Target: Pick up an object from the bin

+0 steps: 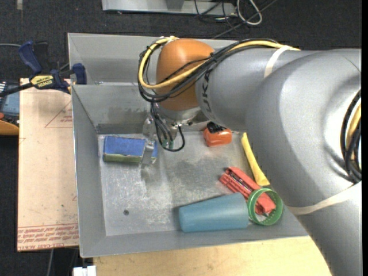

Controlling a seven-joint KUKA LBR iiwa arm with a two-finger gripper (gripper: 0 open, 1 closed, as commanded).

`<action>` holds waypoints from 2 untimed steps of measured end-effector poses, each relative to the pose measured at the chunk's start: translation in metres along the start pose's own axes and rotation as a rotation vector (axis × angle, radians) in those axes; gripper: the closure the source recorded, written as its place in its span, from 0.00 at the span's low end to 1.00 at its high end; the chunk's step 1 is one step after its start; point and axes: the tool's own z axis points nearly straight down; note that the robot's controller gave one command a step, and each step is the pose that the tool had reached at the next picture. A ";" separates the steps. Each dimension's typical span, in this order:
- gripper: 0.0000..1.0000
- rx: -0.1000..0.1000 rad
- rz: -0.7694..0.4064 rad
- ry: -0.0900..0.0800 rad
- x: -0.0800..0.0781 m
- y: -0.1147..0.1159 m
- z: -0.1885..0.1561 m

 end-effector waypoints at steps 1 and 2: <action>0.00 0.002 0.007 -0.001 -0.004 -0.007 0.004; 0.00 -0.001 -0.113 -0.002 0.039 -0.007 0.021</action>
Offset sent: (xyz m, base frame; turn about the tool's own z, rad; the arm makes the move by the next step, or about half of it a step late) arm -0.0394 0.0015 -0.0214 -0.1126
